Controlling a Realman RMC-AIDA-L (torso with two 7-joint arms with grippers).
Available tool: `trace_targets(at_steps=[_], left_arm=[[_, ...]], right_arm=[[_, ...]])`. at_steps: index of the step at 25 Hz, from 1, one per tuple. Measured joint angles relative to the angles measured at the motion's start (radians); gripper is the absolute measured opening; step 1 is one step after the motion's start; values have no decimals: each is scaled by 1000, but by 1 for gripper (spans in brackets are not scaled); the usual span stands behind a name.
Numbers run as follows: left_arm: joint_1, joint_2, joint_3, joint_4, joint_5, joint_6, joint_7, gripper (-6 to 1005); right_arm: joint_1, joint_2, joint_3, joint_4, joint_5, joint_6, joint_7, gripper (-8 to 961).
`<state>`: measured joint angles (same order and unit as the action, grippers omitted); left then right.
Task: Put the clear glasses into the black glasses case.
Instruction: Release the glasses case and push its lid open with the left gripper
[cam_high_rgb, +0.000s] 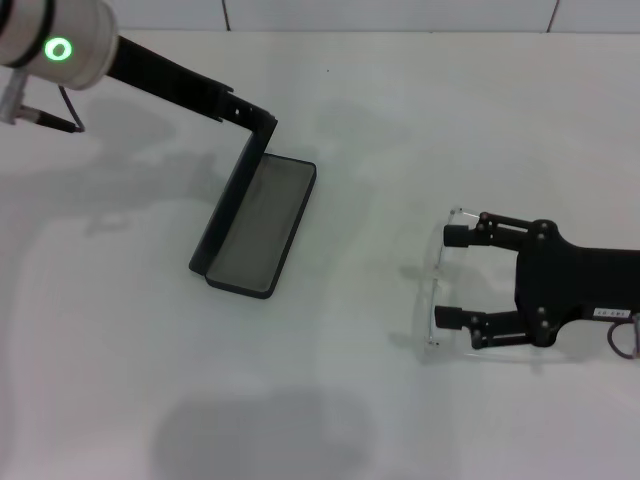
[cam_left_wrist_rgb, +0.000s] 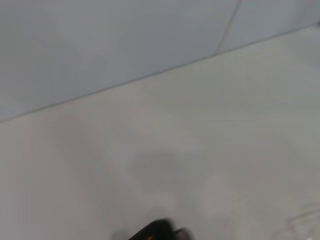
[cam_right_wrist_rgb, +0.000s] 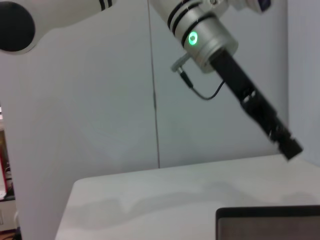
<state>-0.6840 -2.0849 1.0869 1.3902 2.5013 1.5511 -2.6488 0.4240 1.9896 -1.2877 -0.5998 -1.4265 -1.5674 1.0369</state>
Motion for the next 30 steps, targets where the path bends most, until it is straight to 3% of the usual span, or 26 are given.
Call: trace_targets(at_steps=[6, 18, 30], left_arm=[[-66, -2, 122, -53, 137, -36, -109, 872], [-124, -1, 131, -232, 189, -92, -127, 873], [-117, -4, 142, -281, 190, -102, -127, 850]], right_arm=[[-6, 0, 49, -2, -1, -7, 0, 871], [-8, 0, 56, 3, 3, 0, -5, 871], [-6, 12, 56, 5, -1, 0, -4, 870]])
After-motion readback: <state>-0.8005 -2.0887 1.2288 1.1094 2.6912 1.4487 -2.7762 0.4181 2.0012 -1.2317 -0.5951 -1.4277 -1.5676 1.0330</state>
